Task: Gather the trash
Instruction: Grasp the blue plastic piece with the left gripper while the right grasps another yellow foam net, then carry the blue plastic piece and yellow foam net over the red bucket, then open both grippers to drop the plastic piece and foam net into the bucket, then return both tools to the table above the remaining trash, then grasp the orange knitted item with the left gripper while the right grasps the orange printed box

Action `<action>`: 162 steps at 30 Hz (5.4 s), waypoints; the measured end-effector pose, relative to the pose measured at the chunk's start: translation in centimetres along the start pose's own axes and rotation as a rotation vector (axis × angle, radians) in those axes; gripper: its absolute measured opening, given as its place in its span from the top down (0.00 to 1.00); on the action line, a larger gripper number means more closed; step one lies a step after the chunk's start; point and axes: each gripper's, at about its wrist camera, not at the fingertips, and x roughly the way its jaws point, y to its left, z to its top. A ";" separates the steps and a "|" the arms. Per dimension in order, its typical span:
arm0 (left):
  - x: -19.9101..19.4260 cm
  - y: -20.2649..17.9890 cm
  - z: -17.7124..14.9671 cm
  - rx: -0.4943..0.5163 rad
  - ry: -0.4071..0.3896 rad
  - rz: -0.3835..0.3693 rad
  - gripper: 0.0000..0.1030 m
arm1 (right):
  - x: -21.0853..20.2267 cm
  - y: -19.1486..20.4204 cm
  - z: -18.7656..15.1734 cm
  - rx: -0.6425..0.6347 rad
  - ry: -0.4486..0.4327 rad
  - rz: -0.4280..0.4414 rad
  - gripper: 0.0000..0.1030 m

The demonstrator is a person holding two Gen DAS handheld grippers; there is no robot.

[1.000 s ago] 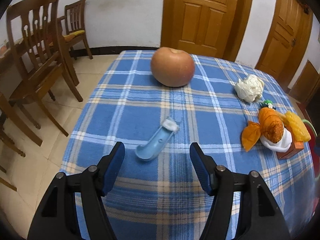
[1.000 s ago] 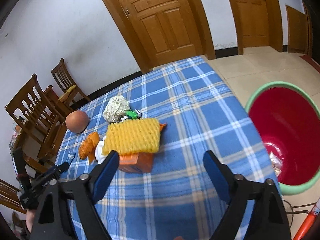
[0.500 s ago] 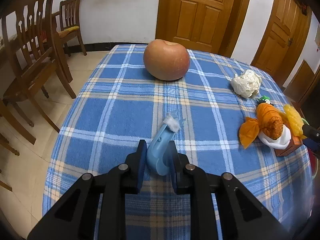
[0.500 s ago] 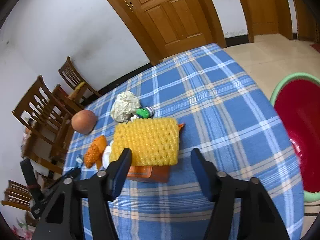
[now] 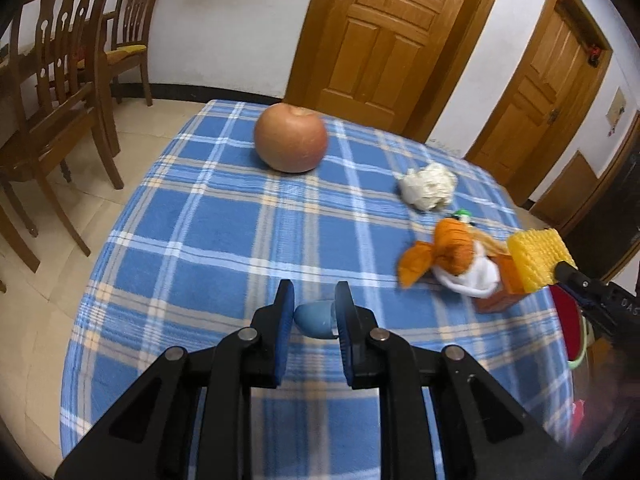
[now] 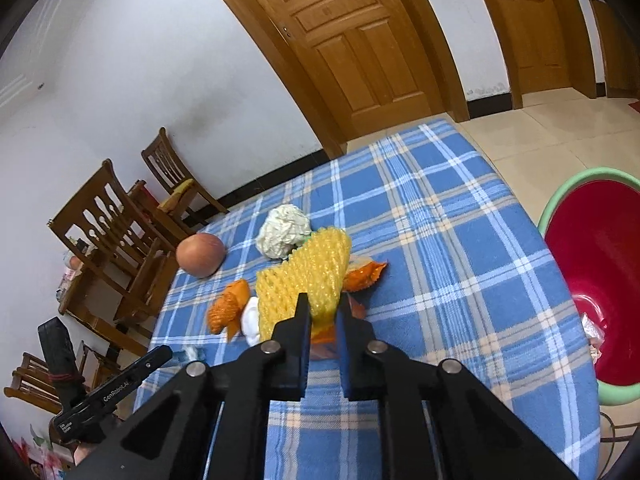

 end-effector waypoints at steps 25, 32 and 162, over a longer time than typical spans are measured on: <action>-4.3 -13.3 0.2 0.194 -0.051 -0.212 0.80 | -11.3 -3.6 -3.1 0.043 -0.193 -0.104 0.87; -3.7 -18.5 0.3 0.267 -0.053 -0.253 0.80 | -13.7 -6.3 -3.4 0.079 -0.243 -0.167 0.87; 5.9 -8.9 2.4 0.119 0.043 -0.045 0.73 | 0.0 0.6 -0.7 -0.082 -0.006 -0.129 0.21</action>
